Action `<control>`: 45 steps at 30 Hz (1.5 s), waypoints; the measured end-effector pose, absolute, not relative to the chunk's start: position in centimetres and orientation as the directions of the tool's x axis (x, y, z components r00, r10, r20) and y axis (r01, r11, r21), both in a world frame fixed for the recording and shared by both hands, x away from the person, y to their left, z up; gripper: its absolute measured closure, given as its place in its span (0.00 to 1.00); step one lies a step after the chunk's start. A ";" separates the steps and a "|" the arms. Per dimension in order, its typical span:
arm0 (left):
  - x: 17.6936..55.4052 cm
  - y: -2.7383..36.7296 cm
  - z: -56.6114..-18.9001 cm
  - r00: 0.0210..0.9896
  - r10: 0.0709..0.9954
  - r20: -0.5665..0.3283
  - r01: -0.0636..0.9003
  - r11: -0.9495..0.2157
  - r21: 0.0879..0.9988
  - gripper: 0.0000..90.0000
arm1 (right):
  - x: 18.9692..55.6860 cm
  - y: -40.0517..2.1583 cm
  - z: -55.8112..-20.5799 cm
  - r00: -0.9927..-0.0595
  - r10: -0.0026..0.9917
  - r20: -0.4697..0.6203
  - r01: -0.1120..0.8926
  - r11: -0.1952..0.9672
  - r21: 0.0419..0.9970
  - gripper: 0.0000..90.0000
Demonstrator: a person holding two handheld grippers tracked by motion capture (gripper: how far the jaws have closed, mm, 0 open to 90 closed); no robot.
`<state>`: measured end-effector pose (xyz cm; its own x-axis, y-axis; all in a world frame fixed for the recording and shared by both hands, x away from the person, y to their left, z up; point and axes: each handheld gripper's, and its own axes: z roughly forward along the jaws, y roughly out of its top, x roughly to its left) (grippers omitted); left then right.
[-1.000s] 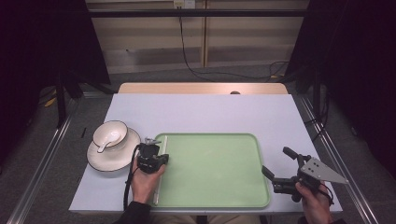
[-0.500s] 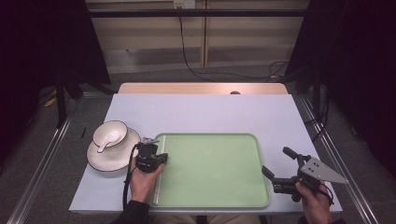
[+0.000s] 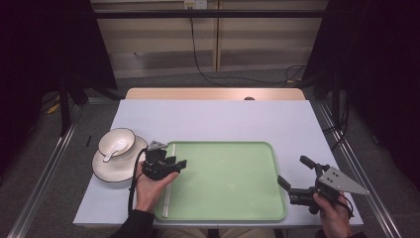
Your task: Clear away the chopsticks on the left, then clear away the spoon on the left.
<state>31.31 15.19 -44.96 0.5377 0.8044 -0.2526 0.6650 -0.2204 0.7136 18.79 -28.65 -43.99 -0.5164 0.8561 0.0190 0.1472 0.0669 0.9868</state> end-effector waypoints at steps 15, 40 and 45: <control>31.5 18.5 -41.5 0.571 0.808 -0.145 0.552 -0.248 0.796 0.09 | 19.0 -28.6 -44.0 -0.515 0.857 0.021 0.150 0.065 0.987 0.01; 29.3 28.3 -40.4 0.420 0.899 -0.122 0.546 -0.144 0.825 0.28 | 19.0 -28.6 -44.0 -0.508 0.861 0.020 0.154 0.068 0.986 0.01; 29.8 29.4 -41.0 0.380 0.916 -0.133 0.593 -0.130 0.795 0.44 | 19.1 -28.5 -44.0 -0.515 0.857 0.020 0.154 0.069 0.986 0.01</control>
